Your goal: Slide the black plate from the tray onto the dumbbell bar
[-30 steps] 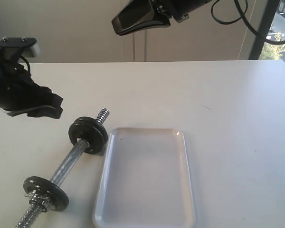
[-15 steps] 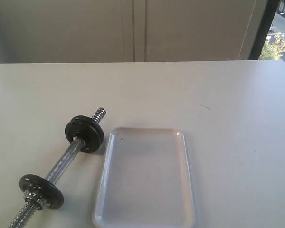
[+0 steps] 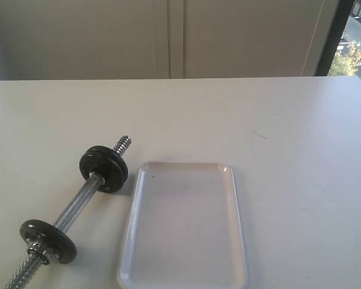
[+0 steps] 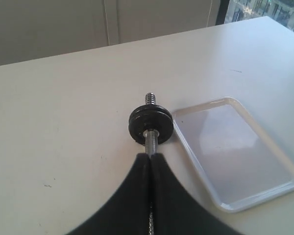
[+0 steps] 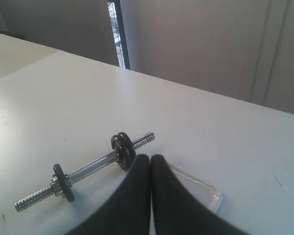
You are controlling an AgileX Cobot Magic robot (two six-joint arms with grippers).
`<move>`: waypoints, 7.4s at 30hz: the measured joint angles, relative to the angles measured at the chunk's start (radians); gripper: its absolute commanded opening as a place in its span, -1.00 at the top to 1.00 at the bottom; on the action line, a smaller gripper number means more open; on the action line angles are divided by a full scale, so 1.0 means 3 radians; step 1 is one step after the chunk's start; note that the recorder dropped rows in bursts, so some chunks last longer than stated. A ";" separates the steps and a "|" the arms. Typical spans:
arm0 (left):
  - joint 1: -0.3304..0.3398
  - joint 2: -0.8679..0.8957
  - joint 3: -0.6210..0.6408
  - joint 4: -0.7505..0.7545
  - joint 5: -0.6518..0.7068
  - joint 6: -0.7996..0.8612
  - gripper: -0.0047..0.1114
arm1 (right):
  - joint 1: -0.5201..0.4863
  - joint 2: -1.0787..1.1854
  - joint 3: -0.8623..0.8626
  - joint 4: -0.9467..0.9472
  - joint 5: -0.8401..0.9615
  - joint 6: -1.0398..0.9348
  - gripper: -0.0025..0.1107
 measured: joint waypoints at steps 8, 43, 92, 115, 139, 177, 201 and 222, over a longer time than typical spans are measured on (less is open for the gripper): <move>0.0000 -0.0446 0.0136 -0.0037 0.0080 -0.0002 0.92 | 0.0000 -0.0643 0.0641 -0.0093 -0.0234 0.0043 0.96; 0.0860 -0.0636 0.0156 -0.0071 0.0087 -0.0002 0.92 | 0.0000 -0.0658 0.0865 -0.0130 -0.0094 0.0078 0.96; 0.1159 -0.0644 0.2577 0.0008 -0.1866 0.0218 0.92 | 0.0000 -0.0663 0.0865 -0.0130 -0.0094 0.0078 0.96; 0.1159 -0.0644 0.2577 0.0137 -0.1872 0.0218 0.92 | -0.0341 -0.1245 0.0865 -0.0154 -0.0094 0.0078 0.96; 0.1159 -0.0644 0.2577 0.0299 -0.1884 0.0102 0.92 | -0.0566 -0.1443 0.1373 -0.0154 -0.0674 0.0078 0.96; 0.1159 -0.0644 0.2577 0.0299 -0.1967 -0.0213 0.92 | -0.0573 -0.1801 0.3339 -0.1708 -0.2160 0.0097 0.96; 0.1159 -0.0644 0.2577 0.0299 -0.1967 -0.0213 0.92 | -0.1127 -0.1801 0.3345 -0.1552 -0.2060 0.0097 0.96; 0.1159 -0.0644 0.2577 0.0299 -0.1967 -0.0213 0.92 | -0.1127 -0.1801 0.3345 -0.1525 -0.1825 0.1321 0.96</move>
